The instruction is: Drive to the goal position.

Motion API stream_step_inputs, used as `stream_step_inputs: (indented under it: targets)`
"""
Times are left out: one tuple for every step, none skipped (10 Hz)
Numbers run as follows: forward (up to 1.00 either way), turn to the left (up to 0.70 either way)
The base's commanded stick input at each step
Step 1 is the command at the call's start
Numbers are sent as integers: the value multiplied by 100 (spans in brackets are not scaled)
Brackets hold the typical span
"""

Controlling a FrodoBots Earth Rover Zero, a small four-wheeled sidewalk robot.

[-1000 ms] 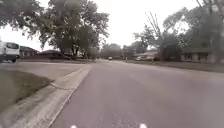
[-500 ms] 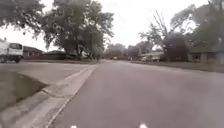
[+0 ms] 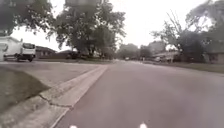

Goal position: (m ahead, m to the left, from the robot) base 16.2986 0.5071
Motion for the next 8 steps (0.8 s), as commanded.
stream_step_inputs:
  targets:
    - [100,0]
    - [100,0]
    - [100,0]
    - [100,0]
    - [100,-7]
    - [100,-19]
    - [100,-28]
    - [100,-23]
